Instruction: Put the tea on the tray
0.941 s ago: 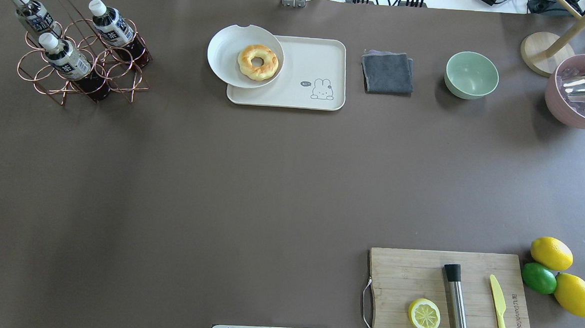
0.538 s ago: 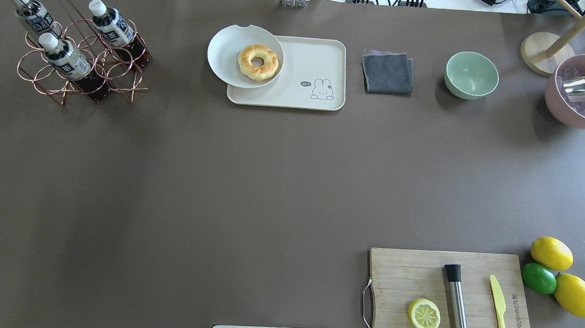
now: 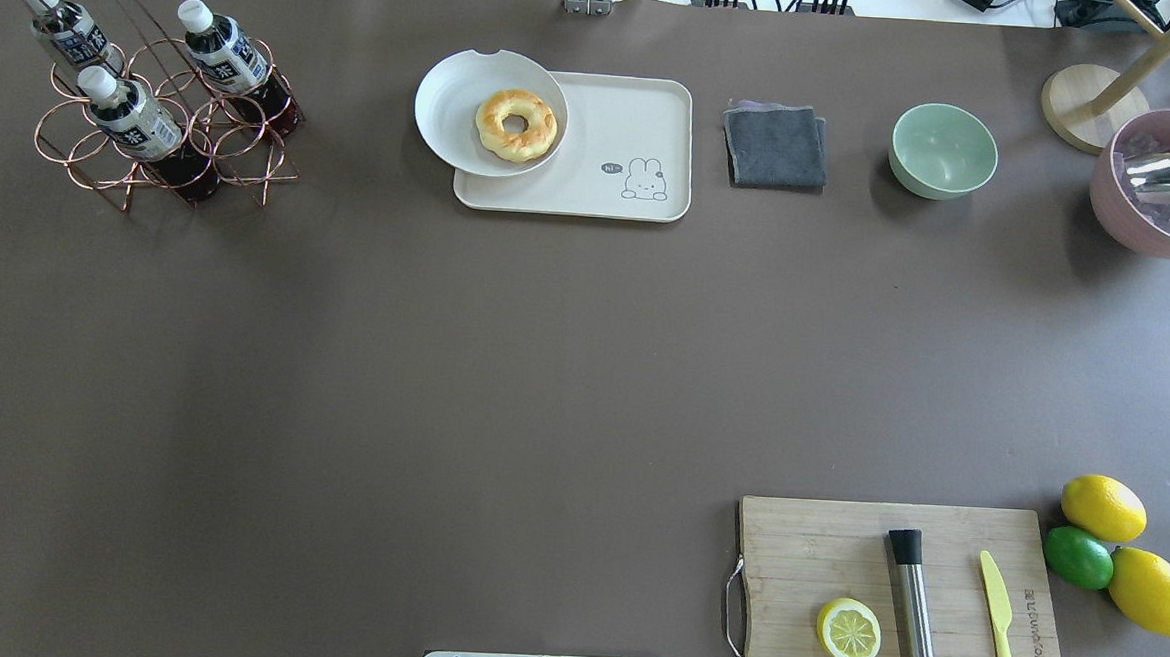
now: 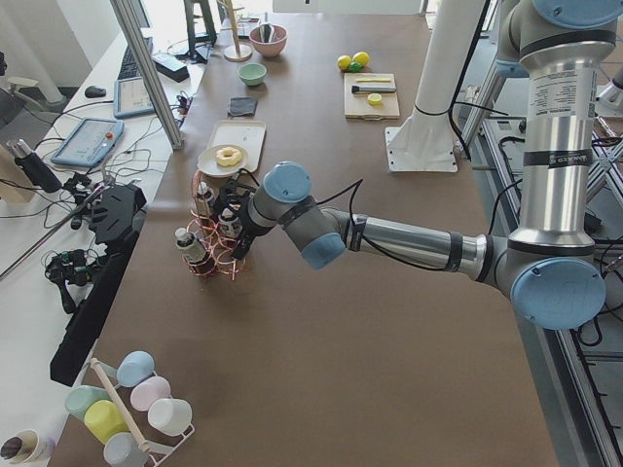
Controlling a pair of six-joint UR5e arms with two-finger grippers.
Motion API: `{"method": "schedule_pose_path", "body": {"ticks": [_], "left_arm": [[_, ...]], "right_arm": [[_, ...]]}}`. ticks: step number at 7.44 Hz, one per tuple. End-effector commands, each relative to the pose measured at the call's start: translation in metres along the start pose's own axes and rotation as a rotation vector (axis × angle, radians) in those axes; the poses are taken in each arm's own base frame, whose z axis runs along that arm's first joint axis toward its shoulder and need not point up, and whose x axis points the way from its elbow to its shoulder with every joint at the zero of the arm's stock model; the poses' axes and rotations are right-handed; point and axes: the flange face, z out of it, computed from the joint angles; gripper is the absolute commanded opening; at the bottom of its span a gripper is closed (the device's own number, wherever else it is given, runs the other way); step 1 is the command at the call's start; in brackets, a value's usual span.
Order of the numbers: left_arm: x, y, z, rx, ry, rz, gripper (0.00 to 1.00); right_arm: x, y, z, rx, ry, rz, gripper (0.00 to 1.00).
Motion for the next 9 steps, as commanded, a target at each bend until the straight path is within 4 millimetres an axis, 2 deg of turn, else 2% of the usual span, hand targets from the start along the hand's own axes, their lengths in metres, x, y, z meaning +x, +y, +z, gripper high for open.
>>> {"method": "schedule_pose_path", "body": {"ticks": [1,2,4,6,7,9], "left_arm": [[0.066,-0.001,0.037,0.114,-0.069,-0.086,0.98],[0.083,0.001,0.047,0.149,-0.098,-0.111,0.98],[0.125,0.001,0.084,0.203,-0.134,-0.131,0.97],[0.15,-0.021,0.1,0.22,-0.176,-0.137,0.96],[0.157,-0.026,0.106,0.218,-0.192,-0.121,0.94],[0.155,-0.027,0.11,0.218,-0.199,-0.12,0.93]], "right_arm": [[0.0,0.002,0.001,0.005,0.0,-0.003,1.0],[0.0,0.003,0.001,0.004,0.0,-0.002,1.0],[0.0,0.003,0.001,0.004,0.0,-0.003,1.0],[0.001,0.004,0.002,0.002,0.002,-0.001,1.0],[0.001,0.004,0.002,0.002,0.002,-0.001,1.0],[0.001,0.004,0.002,0.002,0.002,-0.001,1.0]]}}
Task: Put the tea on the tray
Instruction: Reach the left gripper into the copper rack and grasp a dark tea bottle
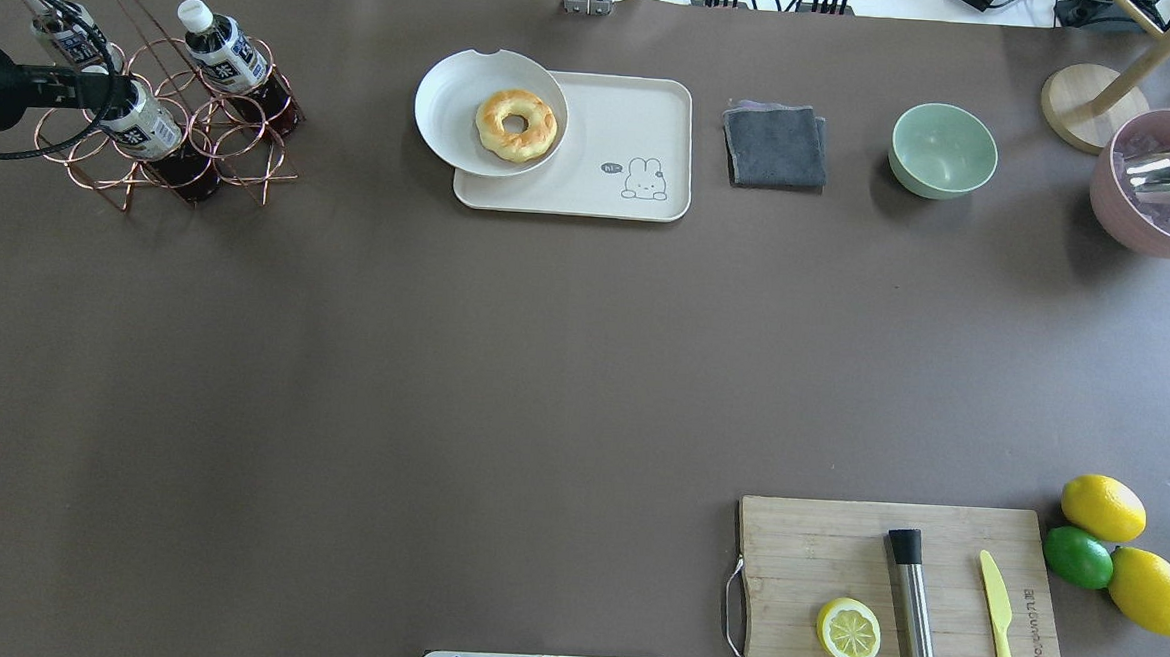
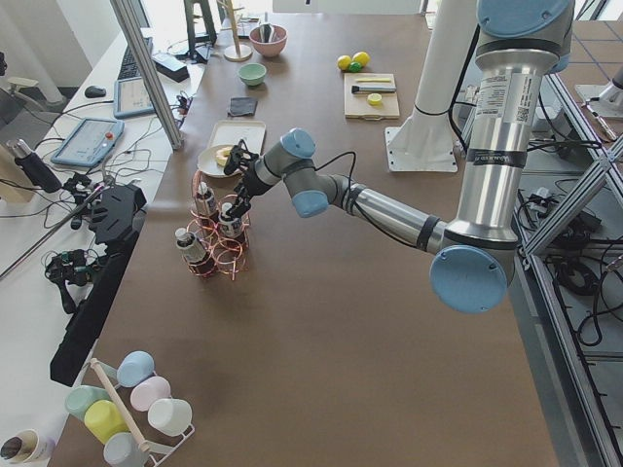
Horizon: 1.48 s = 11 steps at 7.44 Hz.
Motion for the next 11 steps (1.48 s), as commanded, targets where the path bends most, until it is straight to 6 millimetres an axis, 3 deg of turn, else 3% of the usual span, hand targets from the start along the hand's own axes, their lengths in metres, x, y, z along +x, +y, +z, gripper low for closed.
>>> {"method": "schedule_pose_path", "body": {"ticks": [1,2,9,10,11], "left_arm": [[0.002,-0.002,0.01,0.001,-0.012,0.005,0.93],[0.001,-0.001,0.014,-0.003,-0.014,0.005,0.88],[-0.008,0.005,0.03,0.008,0.0,0.005,0.81],[-0.008,0.005,0.03,0.008,0.0,0.005,0.75],[-0.008,0.004,0.029,0.008,0.002,0.005,0.43]], "right_arm": [[0.0,0.0,0.0,0.0,0.0,0.002,1.0],[0.0,0.0,0.0,0.0,0.0,0.002,1.0],[0.0,0.0,0.0,0.0,0.0,0.0,1.0],[0.0,0.0,0.0,0.0,0.0,0.0,1.0],[0.0,0.0,0.0,0.0,0.0,-0.001,1.0]]}}
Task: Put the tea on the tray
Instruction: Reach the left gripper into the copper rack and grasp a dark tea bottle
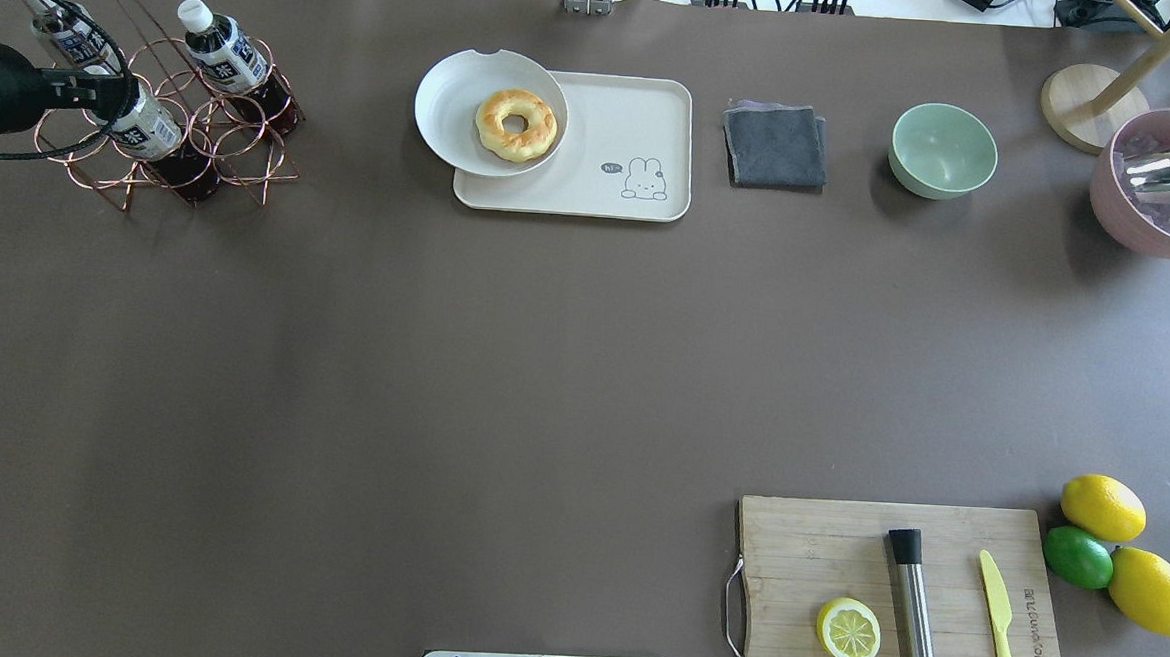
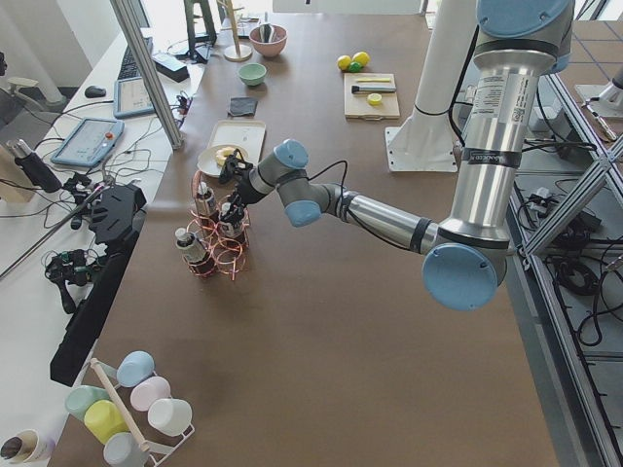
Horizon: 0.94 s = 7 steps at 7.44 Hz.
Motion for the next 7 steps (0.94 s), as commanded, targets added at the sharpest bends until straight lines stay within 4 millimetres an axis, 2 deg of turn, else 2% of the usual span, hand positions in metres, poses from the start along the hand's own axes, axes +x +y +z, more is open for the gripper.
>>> {"method": "schedule_pose_path", "body": {"ticks": [1,4,6,7], "left_arm": [[0.002,-0.001,-0.002,0.002,0.007,0.001,0.01],[0.006,-0.012,-0.014,0.018,0.023,-0.005,0.0],[-0.008,-0.044,-0.031,0.026,0.044,-0.036,0.0],[-0.015,-0.071,-0.051,0.023,0.045,-0.019,0.0]], "right_arm": [[0.0,-0.001,0.0,0.001,0.0,-0.003,1.0],[0.0,0.0,0.0,0.0,0.0,-0.001,1.0],[0.0,0.0,0.0,0.0,0.0,-0.001,1.0],[0.0,0.0,0.0,0.0,0.0,-0.001,1.0]]}}
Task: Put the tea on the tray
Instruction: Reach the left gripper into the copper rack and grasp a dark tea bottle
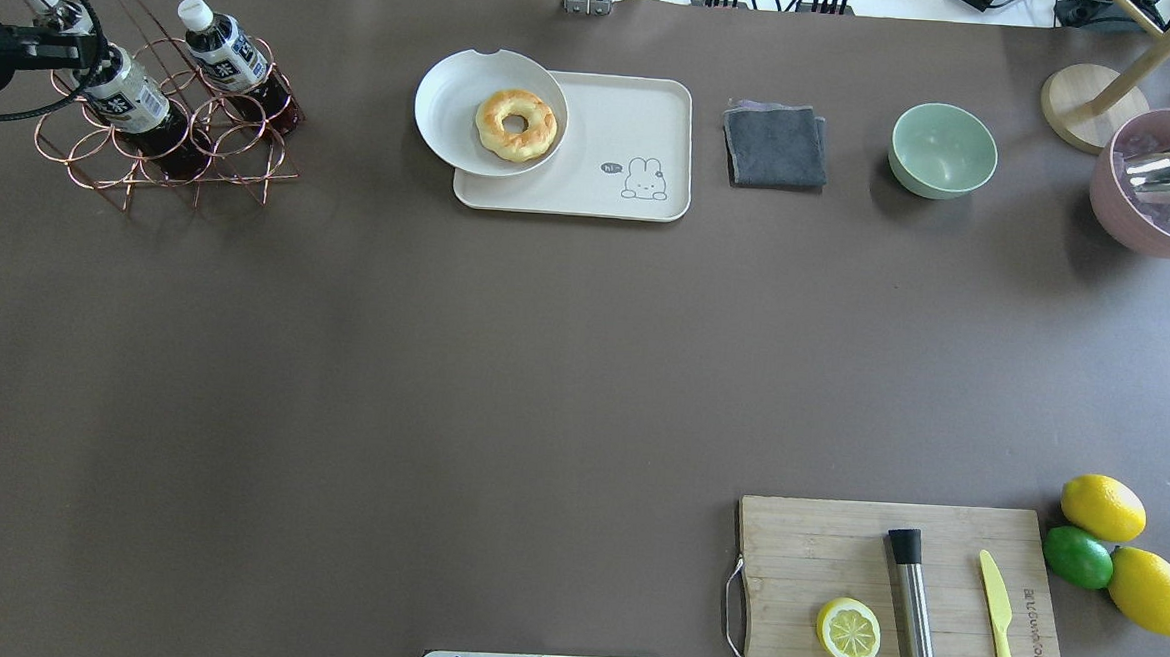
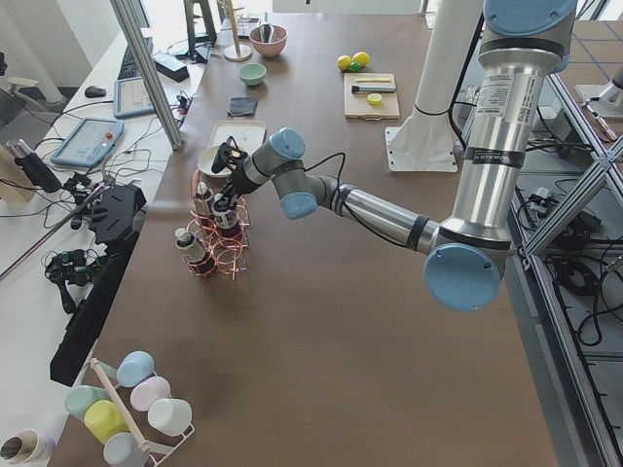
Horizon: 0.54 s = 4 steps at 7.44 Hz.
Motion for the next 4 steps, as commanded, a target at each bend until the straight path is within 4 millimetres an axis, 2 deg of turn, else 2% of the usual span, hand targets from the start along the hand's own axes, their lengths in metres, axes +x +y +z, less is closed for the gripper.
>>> {"method": "schedule_pose_path", "body": {"ticks": [1,3,4], "left_arm": [[-0.007,-0.063,-0.052,0.001,-0.019,0.059,0.0],[0.002,-0.085,-0.096,-0.026,0.012,0.049,0.0],[0.005,-0.088,-0.106,-0.018,0.022,0.05,0.0]], "right_arm": [[-0.001,0.0,-0.001,0.001,0.0,-0.001,1.0],[0.0,0.001,0.0,-0.001,0.0,0.0,1.0],[0.0,0.0,0.0,0.0,0.0,-0.003,1.0]]}}
